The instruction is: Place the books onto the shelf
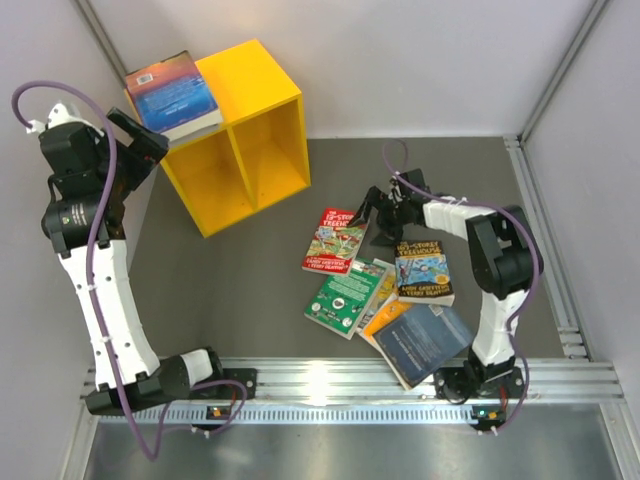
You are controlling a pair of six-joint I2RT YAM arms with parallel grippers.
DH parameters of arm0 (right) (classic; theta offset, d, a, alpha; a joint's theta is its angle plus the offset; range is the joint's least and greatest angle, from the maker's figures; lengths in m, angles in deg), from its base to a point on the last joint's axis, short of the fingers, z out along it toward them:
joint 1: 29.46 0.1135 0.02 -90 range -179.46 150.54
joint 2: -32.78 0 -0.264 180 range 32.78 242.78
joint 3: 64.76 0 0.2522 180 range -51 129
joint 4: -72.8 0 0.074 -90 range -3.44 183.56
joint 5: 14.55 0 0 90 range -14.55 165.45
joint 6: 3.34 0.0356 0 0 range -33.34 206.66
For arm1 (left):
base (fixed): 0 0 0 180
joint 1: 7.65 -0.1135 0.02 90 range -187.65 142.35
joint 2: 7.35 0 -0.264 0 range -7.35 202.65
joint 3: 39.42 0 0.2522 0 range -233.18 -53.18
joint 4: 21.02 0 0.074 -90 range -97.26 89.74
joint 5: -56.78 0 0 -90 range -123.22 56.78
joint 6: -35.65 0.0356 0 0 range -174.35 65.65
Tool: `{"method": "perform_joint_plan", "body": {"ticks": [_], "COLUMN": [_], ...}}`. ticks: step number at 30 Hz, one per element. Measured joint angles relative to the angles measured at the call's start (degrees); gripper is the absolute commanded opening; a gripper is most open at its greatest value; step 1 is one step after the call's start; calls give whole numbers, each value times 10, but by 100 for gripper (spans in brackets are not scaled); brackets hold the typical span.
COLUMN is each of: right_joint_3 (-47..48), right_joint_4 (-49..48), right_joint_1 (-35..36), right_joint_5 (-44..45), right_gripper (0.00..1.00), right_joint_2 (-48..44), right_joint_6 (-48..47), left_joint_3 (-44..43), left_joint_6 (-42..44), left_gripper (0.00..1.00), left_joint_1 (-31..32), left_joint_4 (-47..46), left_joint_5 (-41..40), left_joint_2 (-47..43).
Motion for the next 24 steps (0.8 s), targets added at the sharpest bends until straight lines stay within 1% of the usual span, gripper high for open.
{"method": "perform_joint_plan", "body": {"ticks": [3, 4, 7, 8, 10, 11, 12, 13, 16, 21, 24], "right_joint_3": [12, 15, 19, 18, 13, 9, 5, 1, -9, -18, -24], "right_joint_4": [-11, -16, -40, -51, -77, -88, -95, -99, -114, -138, -140], "right_joint_1": [13, 18, 33, 38, 43, 44, 44, 45, 44, 44, 44], "right_joint_5": [1, 1, 1, 0, -2, -2, -7, 1, -1, -1, -3], "right_gripper": [99, 98, 83, 69, 54, 41, 32, 18, 1, 0, 0], "right_joint_2": [12, 16, 26, 30, 42, 49, 52, 54, 58, 50, 28], "right_joint_6": [8, 11, 24, 32, 49, 59, 68, 72, 88, 90, 88], "left_joint_3": [-7, -7, -8, -8, -8, -8, -8, -8, -8, -16, -29], "left_joint_6": [7, 9, 11, 12, 14, 15, 17, 19, 23, 26, 28], "left_gripper": [99, 99, 99, 99, 99, 99, 99, 99, 99, 99, 99], "left_joint_1": [0, 1, 2, 3, 6, 9, 11, 14, 23, 31, 38], "left_joint_4": [0, 0, 1, 1, 2, 3, 4, 5, 8, 16, 13], "left_joint_5": [-5, -7, -11, -12, -13, -15, -17, -19, -24, -21, 12], "left_joint_2": [7, 9, 13, 15, 17, 17, 18, 19, 21, 30, 37]}}
